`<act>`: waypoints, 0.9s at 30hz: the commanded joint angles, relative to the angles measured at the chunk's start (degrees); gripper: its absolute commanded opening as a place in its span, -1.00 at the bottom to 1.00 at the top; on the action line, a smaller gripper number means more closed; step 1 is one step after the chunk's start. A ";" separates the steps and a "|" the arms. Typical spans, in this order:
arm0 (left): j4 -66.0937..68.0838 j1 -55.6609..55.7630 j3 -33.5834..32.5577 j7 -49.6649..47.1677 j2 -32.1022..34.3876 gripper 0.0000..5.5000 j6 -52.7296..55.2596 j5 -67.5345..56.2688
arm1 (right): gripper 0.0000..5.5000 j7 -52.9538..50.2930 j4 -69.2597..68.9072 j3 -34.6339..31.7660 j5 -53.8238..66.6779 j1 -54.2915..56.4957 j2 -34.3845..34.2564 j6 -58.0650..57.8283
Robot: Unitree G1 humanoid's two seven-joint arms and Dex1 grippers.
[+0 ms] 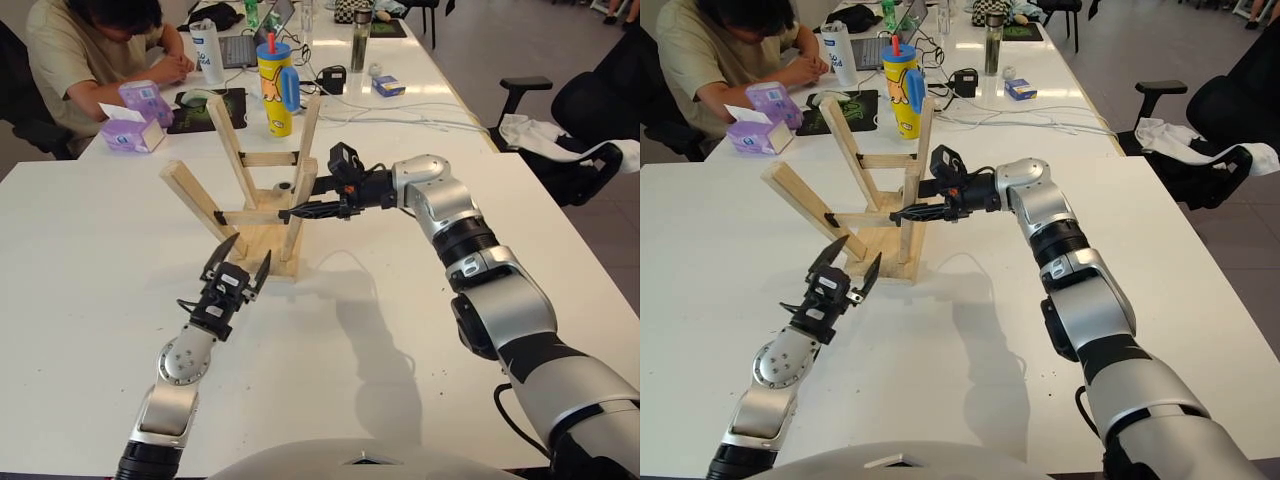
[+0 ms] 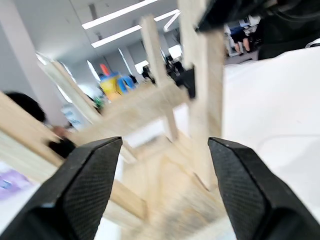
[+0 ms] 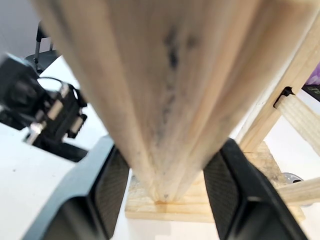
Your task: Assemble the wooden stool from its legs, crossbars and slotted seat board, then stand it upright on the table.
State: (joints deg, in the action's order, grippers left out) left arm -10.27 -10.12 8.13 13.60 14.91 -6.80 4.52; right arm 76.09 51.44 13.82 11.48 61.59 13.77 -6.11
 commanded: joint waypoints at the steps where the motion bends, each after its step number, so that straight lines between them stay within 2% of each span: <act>1: 3.06 2.06 0.16 1.04 -2.87 0.18 7.81 -3.46 | -0.25 -1.34 2.79 0.59 -4.03 -1.08 1.43 1.11; 9: 3.03 1.95 -1.20 0.77 -4.53 0.18 11.36 -5.71 | -0.25 -1.13 8.21 1.64 -6.50 4.69 2.01 6.80; 15: 3.59 3.05 -0.54 0.49 -5.46 0.18 12.85 -5.30 | -0.25 -1.63 9.92 -0.86 -4.97 6.74 0.74 5.29; 16: 3.74 3.11 -0.65 0.34 -5.79 0.18 13.19 -5.47 | -0.11 -2.28 9.42 -2.01 -3.85 5.94 0.45 4.27; 23: 3.21 2.54 -2.81 -0.91 -7.36 0.18 12.98 -7.24 | 0.30 -6.66 -4.63 -10.55 3.22 -4.11 1.15 -3.05; 27: 4.09 3.16 -3.72 -0.85 -7.07 0.18 13.13 -7.26 | 0.36 -8.12 -18.09 -9.56 3.60 -14.53 2.65 -9.73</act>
State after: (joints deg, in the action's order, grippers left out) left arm -6.98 -7.17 4.90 12.85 7.61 6.02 -2.63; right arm 69.51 39.61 3.70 14.72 51.86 15.07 -12.37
